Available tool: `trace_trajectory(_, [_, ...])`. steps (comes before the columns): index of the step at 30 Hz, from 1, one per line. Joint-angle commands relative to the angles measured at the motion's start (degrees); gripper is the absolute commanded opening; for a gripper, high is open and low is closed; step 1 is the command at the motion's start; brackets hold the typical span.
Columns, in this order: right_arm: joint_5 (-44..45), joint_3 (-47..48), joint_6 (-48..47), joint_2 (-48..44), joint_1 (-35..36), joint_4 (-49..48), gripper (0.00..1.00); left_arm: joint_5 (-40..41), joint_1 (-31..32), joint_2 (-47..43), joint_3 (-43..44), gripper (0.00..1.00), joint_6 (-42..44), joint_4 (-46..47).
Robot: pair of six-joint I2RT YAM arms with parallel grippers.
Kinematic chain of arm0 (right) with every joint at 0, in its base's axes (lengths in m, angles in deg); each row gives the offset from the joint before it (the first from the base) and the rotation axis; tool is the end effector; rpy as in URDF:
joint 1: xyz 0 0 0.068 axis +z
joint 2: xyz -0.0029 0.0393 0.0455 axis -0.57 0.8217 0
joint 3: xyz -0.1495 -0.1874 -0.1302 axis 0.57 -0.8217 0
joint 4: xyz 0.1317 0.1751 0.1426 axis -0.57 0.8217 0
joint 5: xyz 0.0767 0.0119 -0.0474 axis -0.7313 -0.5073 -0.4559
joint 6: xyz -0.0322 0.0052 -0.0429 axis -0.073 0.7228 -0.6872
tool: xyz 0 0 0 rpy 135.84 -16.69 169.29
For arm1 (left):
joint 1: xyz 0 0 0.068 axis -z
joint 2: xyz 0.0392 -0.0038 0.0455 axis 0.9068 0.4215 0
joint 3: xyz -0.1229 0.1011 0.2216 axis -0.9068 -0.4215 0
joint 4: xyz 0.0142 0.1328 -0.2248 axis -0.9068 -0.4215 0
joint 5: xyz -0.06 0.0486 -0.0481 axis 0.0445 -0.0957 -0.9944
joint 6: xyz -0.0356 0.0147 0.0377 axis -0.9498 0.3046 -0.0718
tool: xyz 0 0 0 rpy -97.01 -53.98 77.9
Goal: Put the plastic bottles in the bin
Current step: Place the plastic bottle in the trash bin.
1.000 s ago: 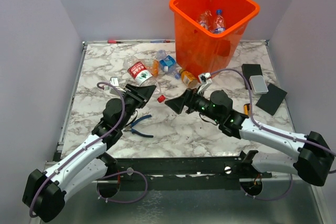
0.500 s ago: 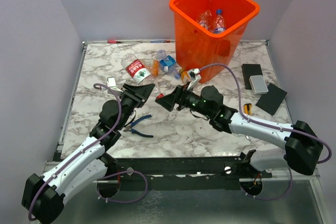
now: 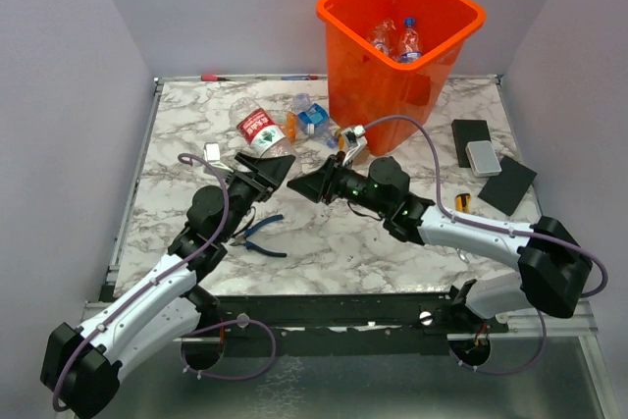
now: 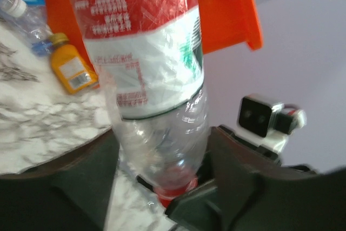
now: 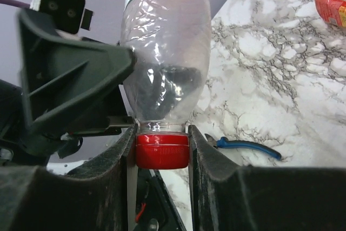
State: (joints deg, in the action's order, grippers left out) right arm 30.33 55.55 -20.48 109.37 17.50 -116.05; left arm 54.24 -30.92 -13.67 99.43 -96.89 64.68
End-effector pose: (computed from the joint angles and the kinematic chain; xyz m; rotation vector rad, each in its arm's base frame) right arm 0.1917 0.2568 0.2884 -0.3010 1.7426 1.3702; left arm 0.1589 -0.1024 0.2852 -0.5506 1.5559 -1.2798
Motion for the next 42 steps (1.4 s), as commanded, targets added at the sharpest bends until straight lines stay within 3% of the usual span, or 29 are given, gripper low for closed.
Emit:
trace_trajectory(1, [-0.09,-2.02,-3.29,-4.5,0.4,0.59,0.03,-3.9,0.31,0.3,3.16,0.91,4.87,-3.91])
trace_trajectory(2, [0.95,-2.87,-3.5,-6.43,0.4,2.81,0.01,-3.06,0.35,-0.22,3.98,0.98,6.87,-5.41])
trace_trajectory(6, [7.37,-5.47,-4.64,-17.12,0.33,16.91,0.0,2.71,0.3,-2.87,9.66,0.99,16.89,-15.24])
trace_trajectory(11, [14.46,1.04,-8.56,-27.15,0.22,44.98,0.0,7.7,0.3,-6.44,18.01,0.99,40.59,-20.99])
trace_trajectory(14, [14.68,10.25,-11.27,-26.91,0.22,61.28,0.0,0.24,0.3,-6.36,21.95,0.99,56.27,-20.71])
trace_trajectory(19, [10.4,24.75,-15.14,-22.58,0.22,82.6,0.0,-28.64,0.3,-3.82,24.54,0.99,82.01,-24.24])
trace_trajectory(21, [8.62,29.08,-15.78,-21.11,0.22,88.26,0.0,-34.78,0.3,-1.93,25.19,0.99,90.1,-27.26])
trace_trajectory(25, [1.23,34.09,-17.28,-19.83,0.22,92.73,0.0,-31.02,5.72,3.93,31.0,0.99,105.67,-39.3])
trace_trajectory(30, [-3.96,35.01,-18.42,-19.4,0.22,92.26,0.0,-21.8,14.14,8.63,35.72,0.99,116.02,-47.19])
trace_trajectory(37, [-5.72,35.99,-19.78,-18.53,0.22,91.47,0.0,-3.73,28.49,11.94,36.87,0.99,122.77,-53.83])
trace_trajectory(42, [-7.16,36.93,-20.57,-18.31,0.22,91.79,0.0,-3.06,30.33,12.57,36.46,0.99,123.39,-53.91])
